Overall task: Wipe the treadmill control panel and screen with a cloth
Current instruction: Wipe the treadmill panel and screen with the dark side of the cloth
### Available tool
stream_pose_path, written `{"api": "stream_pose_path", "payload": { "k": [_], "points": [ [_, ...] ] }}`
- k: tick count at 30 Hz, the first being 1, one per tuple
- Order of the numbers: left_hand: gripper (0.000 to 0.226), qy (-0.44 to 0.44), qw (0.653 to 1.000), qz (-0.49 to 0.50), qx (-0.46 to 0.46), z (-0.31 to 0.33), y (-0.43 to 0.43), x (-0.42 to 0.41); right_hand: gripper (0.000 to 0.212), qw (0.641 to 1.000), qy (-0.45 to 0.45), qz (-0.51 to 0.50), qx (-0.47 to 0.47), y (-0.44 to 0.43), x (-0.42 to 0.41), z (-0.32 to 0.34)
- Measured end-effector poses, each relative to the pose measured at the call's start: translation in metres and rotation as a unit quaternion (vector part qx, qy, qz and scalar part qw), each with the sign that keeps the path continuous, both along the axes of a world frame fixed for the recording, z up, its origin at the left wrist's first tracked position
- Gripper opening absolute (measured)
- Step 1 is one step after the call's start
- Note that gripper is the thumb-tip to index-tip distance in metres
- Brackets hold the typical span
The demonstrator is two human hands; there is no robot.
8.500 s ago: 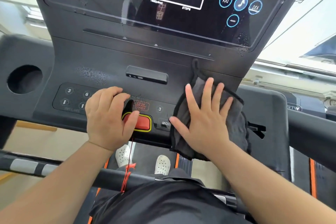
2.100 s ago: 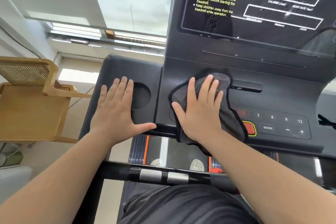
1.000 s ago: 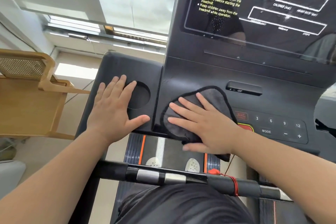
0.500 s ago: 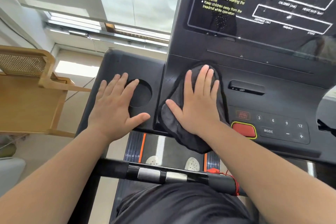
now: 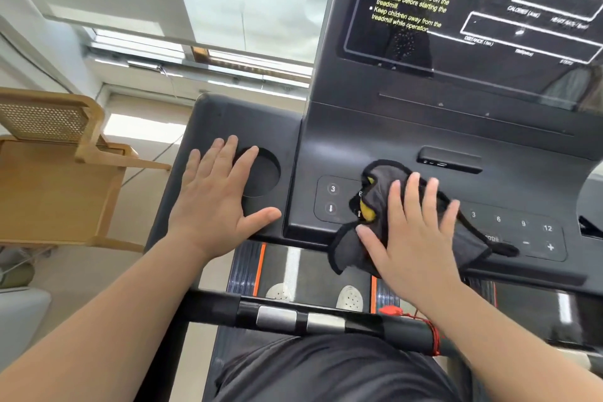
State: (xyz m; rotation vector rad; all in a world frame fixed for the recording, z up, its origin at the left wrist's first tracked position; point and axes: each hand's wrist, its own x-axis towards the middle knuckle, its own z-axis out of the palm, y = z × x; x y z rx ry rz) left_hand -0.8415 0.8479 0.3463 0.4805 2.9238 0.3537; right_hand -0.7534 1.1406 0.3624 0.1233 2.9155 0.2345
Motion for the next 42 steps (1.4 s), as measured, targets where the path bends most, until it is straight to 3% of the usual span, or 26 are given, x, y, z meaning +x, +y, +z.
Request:
{"api": "stream_pose_path", "payload": {
  "k": [4, 6, 9, 13, 16, 21, 26, 30, 34, 36, 38, 40, 42],
  "points": [
    [0.099, -0.003, 1.000, -0.001, 0.000, -0.001, -0.001, 0.001, 0.108, 0.981, -0.005, -0.113, -0.156, -0.033, -0.043, 0.001],
    [0.093, -0.005, 1.000, 0.001, 0.003, -0.002, -0.001, 0.001, 0.104, 0.980, 0.034, -0.099, -0.169, -0.050, -0.070, 0.000],
    [0.093, -0.003, 1.000, -0.002, -0.006, -0.002, -0.001, 0.001, 0.094, 0.990, 0.034, 0.074, -0.115, -0.065, -0.086, -0.004],
    [0.104, -0.003, 0.999, -0.009, -0.035, -0.003, 0.002, 0.002, 0.081, 0.942, -0.023, 0.316, -0.113, -0.059, -0.073, -0.004],
    [0.106, 0.000, 0.999, -0.003, -0.051, -0.005, 0.002, 0.000, 0.078, 0.919, -0.006, 0.392, -0.049, -0.024, -0.045, -0.007],
    [0.104, -0.001, 0.999, -0.007, -0.051, -0.004, 0.004, -0.001, 0.091, 0.992, 0.007, 0.116, -0.046, 0.032, -0.034, -0.001],
    [0.102, -0.005, 0.998, 0.005, -0.055, -0.001, 0.005, 0.000, 0.090, 0.994, 0.035, 0.065, -0.081, -0.015, -0.060, -0.007],
    [0.105, -0.003, 0.998, 0.017, -0.063, 0.001, 0.007, 0.002, 0.083, 0.964, 0.021, 0.242, -0.108, -0.040, -0.076, -0.007],
    [0.101, -0.002, 0.998, 0.026, -0.054, 0.001, 0.007, 0.002, 0.095, 0.883, -0.051, 0.446, -0.136, -0.002, -0.073, -0.002],
    [0.099, 0.002, 0.997, 0.028, -0.068, 0.000, 0.008, 0.002, 0.092, 0.855, -0.071, 0.495, -0.136, 0.033, -0.065, -0.001],
    [0.099, 0.006, 0.996, 0.032, -0.080, -0.001, 0.010, 0.003, 0.094, 0.883, -0.047, 0.460, -0.088, 0.063, -0.060, 0.000],
    [0.095, 0.015, 0.996, 0.056, -0.068, -0.002, 0.014, 0.002, 0.095, 0.935, -0.007, 0.350, -0.055, 0.075, -0.057, 0.002],
    [0.088, 0.022, 0.994, 0.103, -0.038, -0.001, 0.019, -0.001, 0.095, 0.961, 0.016, 0.270, -0.059, 0.062, -0.058, -0.001]
  ]
}}
